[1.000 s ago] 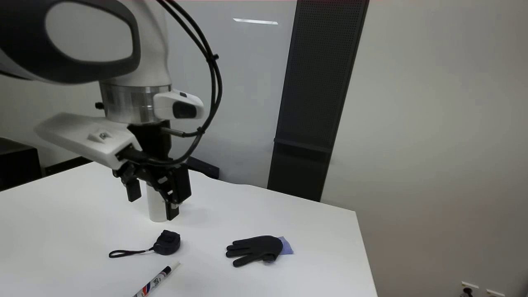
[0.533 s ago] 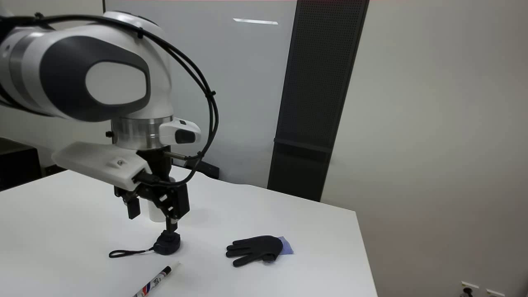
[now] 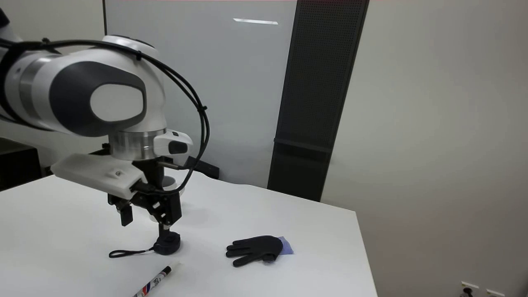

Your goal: Put the marker inside the mug cup then put it back on the table

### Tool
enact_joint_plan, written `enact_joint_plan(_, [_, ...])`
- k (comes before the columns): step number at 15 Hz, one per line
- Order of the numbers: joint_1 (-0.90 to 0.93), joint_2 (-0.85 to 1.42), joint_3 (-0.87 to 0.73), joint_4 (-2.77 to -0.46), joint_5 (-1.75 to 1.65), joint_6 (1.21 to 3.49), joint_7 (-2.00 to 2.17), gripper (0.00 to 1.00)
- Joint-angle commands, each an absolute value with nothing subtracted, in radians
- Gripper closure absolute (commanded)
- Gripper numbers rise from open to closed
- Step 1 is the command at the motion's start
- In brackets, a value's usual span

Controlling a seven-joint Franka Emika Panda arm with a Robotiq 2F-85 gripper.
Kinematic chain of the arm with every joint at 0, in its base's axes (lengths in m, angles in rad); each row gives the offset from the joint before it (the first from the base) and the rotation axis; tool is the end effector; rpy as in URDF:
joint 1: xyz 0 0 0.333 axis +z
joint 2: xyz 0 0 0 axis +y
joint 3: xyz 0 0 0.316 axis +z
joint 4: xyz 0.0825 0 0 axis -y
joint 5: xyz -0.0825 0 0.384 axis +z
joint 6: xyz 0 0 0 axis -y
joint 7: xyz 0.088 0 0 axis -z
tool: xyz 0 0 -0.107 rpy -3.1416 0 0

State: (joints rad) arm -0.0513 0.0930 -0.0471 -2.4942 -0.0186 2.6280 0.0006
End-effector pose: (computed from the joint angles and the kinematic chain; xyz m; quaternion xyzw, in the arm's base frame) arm 0.4738 -0.0466 0.2536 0.9989 -0.0413 0.0201 0.0079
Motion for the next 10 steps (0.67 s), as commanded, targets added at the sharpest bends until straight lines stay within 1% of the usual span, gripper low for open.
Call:
enact_joint_plan(1, [-0.042,0.126,-0.039,-2.466,-0.002,2.629,0.015,0.00])
enact_joint_plan(10, [-0.044,0.120,-0.041,-2.489,0.034,2.622,0.001,0.00])
